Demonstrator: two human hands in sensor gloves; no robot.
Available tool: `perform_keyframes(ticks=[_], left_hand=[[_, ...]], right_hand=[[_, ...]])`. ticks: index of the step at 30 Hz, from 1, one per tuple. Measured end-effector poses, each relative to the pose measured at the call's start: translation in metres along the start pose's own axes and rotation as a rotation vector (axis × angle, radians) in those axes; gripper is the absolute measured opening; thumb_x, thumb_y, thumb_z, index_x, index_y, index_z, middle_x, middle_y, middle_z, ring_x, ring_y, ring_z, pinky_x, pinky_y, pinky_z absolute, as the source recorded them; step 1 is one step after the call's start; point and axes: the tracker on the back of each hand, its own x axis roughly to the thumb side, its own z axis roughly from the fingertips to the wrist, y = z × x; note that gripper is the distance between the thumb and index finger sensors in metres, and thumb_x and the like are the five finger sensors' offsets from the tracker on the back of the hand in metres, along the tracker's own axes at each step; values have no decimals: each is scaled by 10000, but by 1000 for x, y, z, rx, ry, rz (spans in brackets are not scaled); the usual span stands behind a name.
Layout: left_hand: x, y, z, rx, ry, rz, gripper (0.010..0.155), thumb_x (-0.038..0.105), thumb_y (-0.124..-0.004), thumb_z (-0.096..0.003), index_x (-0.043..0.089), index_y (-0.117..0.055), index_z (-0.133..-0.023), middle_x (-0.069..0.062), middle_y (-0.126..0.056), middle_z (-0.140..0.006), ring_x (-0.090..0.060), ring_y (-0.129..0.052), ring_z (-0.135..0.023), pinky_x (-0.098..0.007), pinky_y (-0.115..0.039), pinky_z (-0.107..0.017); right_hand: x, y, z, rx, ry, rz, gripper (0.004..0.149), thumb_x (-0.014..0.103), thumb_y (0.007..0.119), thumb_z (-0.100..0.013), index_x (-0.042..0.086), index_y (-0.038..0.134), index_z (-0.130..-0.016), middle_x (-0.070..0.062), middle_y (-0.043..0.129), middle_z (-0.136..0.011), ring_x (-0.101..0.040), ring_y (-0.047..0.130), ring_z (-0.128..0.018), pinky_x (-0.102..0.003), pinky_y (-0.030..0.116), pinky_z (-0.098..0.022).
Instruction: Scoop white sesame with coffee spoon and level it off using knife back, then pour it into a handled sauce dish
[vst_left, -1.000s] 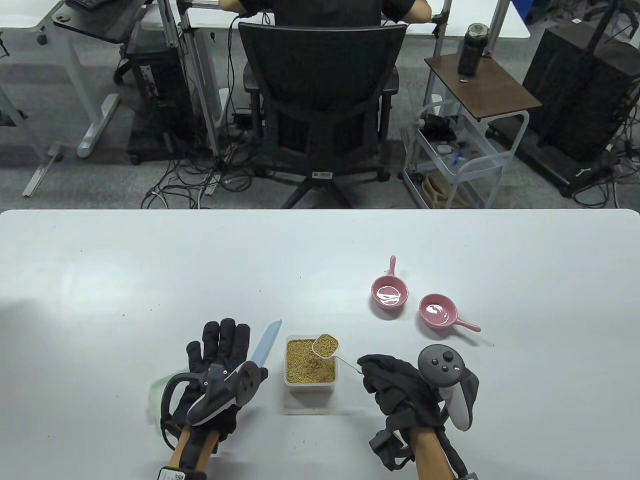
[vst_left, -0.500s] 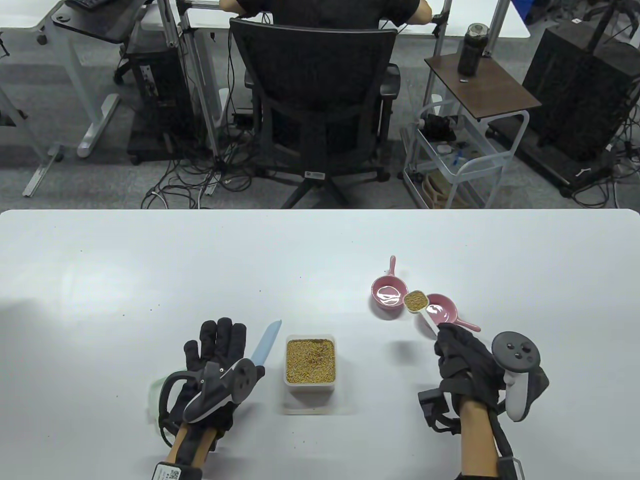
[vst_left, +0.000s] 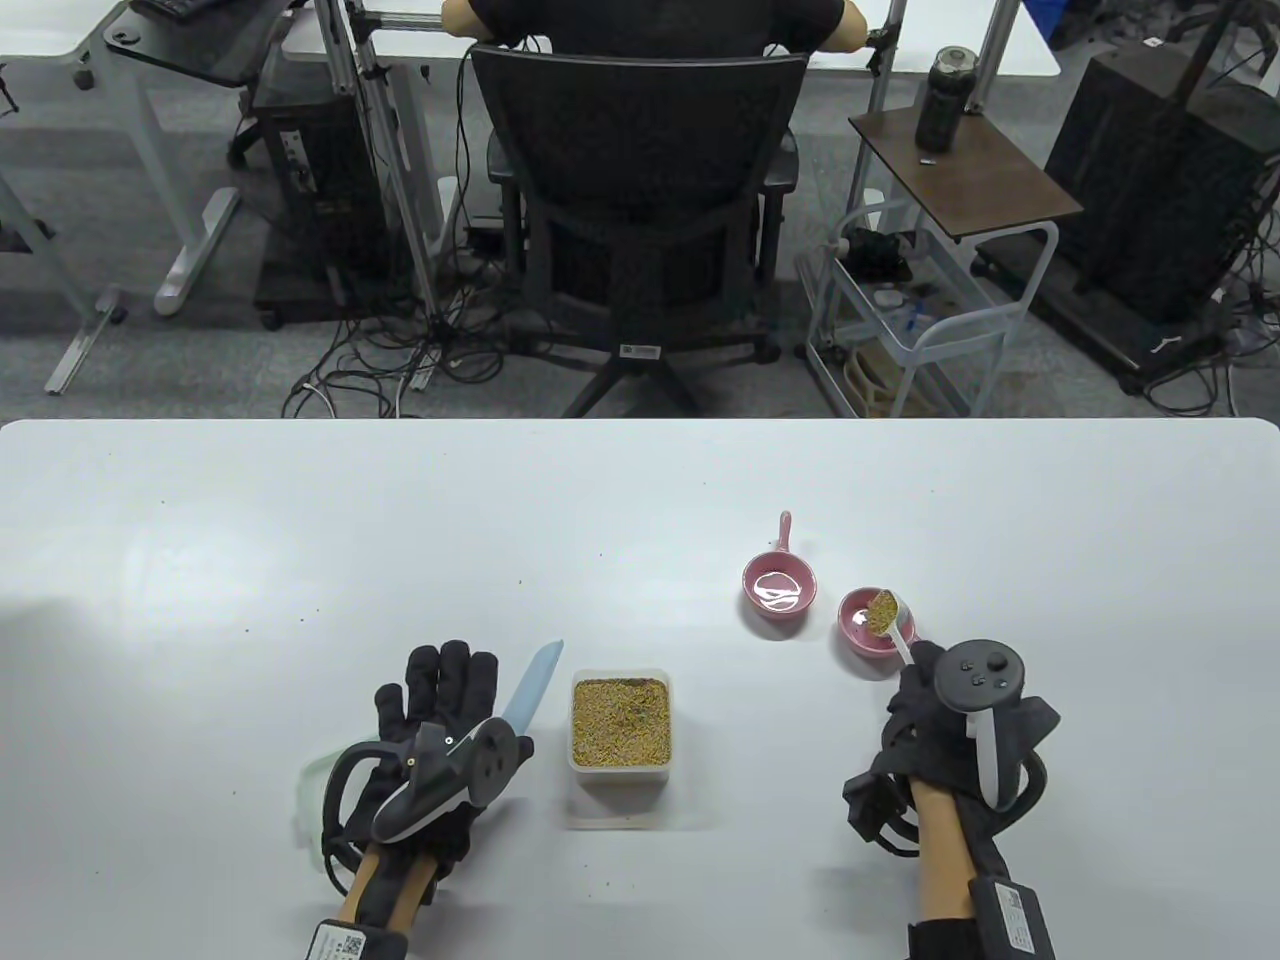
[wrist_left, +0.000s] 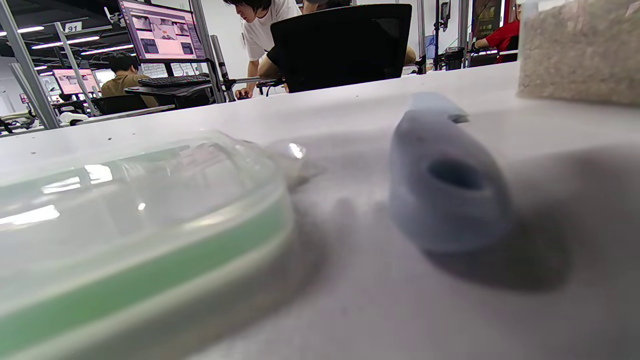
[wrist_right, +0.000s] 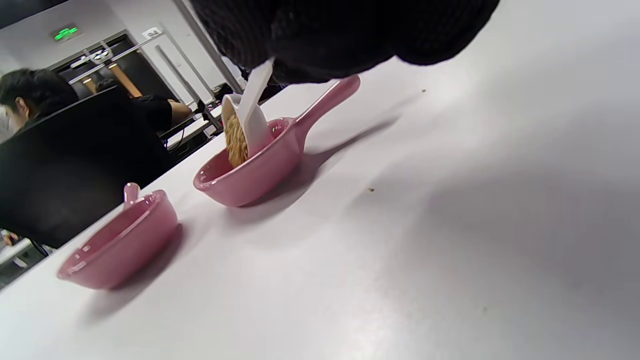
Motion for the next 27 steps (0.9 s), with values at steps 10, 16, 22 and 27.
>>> perform_keyframes(ticks=[10, 16, 22, 27], left_hand=[[-3, 1, -3, 2, 0, 23, 880, 690, -433, -501, 242, -178, -1214, -85, -219, -1299, -394, -173, -1149, -636, -338, -800], [-3, 9, 1, 17, -19, 52, 907, 723, -458, -481, 268, -185, -1216, -53, -227, -1304, -387, -173, -1154, -637, -336, -800], [6, 18, -2, -9, -116, 150, 964, 744, -536, -448, 272, -198, -1217, -47, -245, -1309, -384, -183, -1161, -640, -335, -804], [23, 30, -17, -111, -212, 177, 1028, 757, -621, -403, 296, -169, -1203, -13, -286, -1315, -365, -229, -1179, -636, -363, -813]], right_hand=[[9, -1, 18, -161, -86, 190, 424, 260, 790, -592, 290, 807, -1015, -111, 802, -933, -184, 891, -571, -475, 755, -584], [17, -9, 47, -213, -221, 71, 421, 249, 797, -581, 272, 820, -1001, -125, 812, -915, -194, 894, -550, -487, 764, -559], [43, -10, 81, -158, -460, -10, 415, 245, 808, -571, 272, 840, -984, -120, 816, -912, -201, 894, -553, -494, 763, -559], [63, 2, 112, -148, -731, 71, 411, 254, 823, -556, 288, 859, -964, -106, 835, -896, -187, 907, -536, -483, 781, -548]])
